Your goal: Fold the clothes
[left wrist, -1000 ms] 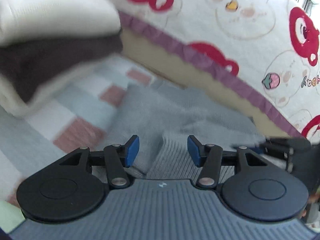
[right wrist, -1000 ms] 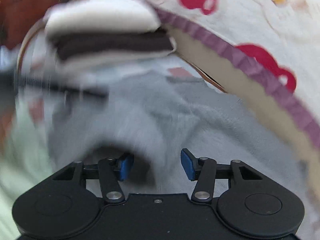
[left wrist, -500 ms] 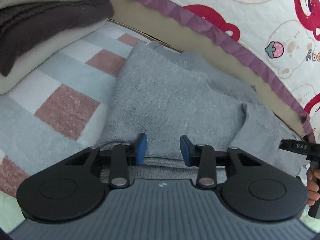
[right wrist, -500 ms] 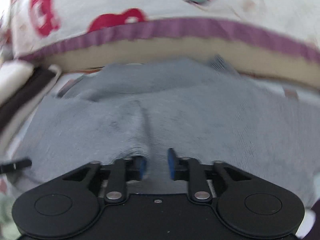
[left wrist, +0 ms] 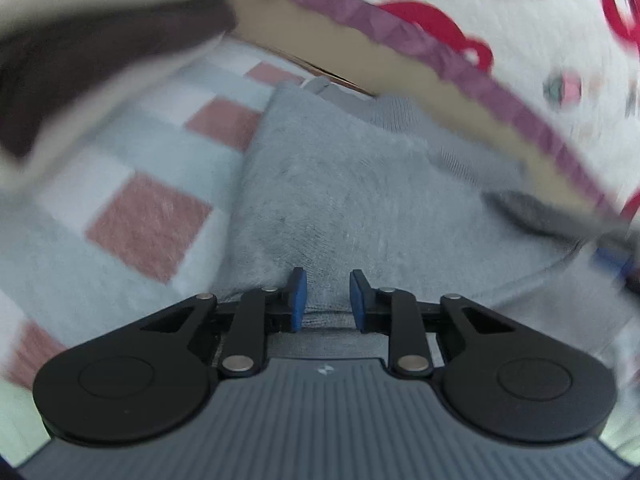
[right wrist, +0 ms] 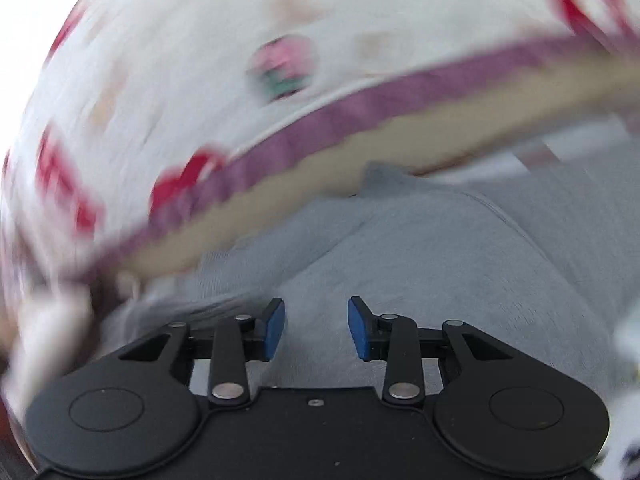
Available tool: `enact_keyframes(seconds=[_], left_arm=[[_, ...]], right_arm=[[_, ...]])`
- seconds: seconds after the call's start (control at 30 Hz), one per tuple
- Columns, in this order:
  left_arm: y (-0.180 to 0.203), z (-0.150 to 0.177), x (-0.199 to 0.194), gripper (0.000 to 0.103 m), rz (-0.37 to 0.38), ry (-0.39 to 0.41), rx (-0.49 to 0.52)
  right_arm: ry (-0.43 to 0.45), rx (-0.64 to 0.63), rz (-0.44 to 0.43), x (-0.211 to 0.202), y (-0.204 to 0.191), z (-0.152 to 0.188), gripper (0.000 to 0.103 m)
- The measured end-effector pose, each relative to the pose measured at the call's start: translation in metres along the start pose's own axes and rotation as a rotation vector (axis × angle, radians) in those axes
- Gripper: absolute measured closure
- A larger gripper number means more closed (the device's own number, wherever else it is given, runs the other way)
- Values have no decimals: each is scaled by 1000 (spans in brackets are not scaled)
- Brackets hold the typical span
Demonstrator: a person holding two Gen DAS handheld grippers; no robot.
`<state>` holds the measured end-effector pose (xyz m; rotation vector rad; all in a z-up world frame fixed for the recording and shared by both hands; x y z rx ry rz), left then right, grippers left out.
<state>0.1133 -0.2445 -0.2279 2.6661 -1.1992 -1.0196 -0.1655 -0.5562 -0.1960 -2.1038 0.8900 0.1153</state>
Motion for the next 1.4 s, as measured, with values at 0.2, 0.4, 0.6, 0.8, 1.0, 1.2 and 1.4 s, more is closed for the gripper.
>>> enact_keyframes(seconds=[0.2,0.4,0.6,0.8,1.0,1.2,1.4], left_arm=[[-10,-12,-12,79,-37,21,-36],[-39,-32,-39,54,-116,57,-37],[-10,-10,-41,43,33,-39,195],[2,6,-14,42,-125,-5,388],[-27,-14,-14,83,-114,99,172],[-91,-14,-41,77,-197,200,-330],[-78,-1,-25,69,-292,68,-187]], right_arm=[[42,-438,33,-19,-13,-7,68],[-62,-347,-31,-9,-7,4,44],[-205,-273,31,17,15,31,44],[-235,-226,51,38,15,39,42],[-234,-379,-63,57,-36,43,90],[-89,-577,-295,-6,-106,46,92],[-146,-828,-123,3,-68,92,89]])
Point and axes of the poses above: each gripper's, at about its wrist camera, not at the fingertips, and x roughly the way its jaws point, y to its right, z to its underside, the point moved 5 cm from there along x, roughly the way its jaws point, and after that the axes turned 13 degrees about y, right-handed, at the moved point
